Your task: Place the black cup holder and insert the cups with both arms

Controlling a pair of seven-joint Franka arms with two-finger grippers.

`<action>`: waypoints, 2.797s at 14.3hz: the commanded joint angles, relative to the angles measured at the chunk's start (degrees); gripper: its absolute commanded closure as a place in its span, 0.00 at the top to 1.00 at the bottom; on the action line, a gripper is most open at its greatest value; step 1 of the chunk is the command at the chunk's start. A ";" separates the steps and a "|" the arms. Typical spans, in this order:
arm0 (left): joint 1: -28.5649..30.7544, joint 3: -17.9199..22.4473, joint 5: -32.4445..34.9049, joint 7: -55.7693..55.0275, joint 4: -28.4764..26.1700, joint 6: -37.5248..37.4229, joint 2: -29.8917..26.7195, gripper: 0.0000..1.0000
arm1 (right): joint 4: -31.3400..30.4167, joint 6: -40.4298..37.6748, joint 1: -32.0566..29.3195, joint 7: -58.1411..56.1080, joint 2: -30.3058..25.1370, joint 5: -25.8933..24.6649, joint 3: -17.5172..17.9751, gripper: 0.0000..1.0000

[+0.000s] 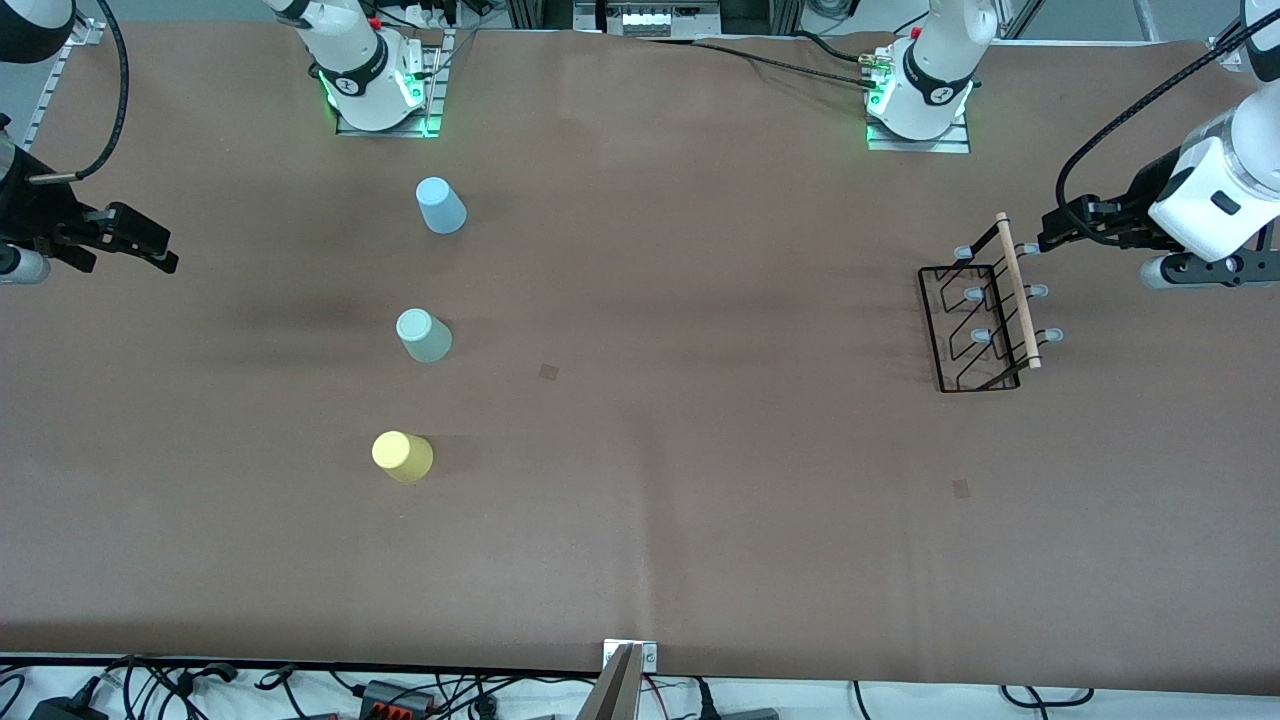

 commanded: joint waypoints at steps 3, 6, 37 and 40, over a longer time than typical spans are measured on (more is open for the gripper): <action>0.01 -0.21 1.17 -0.48 0.41 -0.79 0.11 1.00 | 0.94 -0.74 -0.72 0.21 0.27 -0.07 0.78 1.00; 0.27 0.14 1.17 -0.39 0.32 -0.61 1.85 1.00 | 0.94 -0.65 -0.63 0.21 0.71 -0.07 0.78 1.00; 7.57 -0.47 8.99 7.87 -35.45 35.34 -0.07 0.41 | -3.08 6.45 12.65 5.92 16.09 -0.86 1.04 1.00; 7.65 -0.56 8.90 7.87 -36.42 35.51 -0.07 0.36 | -6.35 10.50 13.70 10.46 16.53 -0.51 1.04 1.00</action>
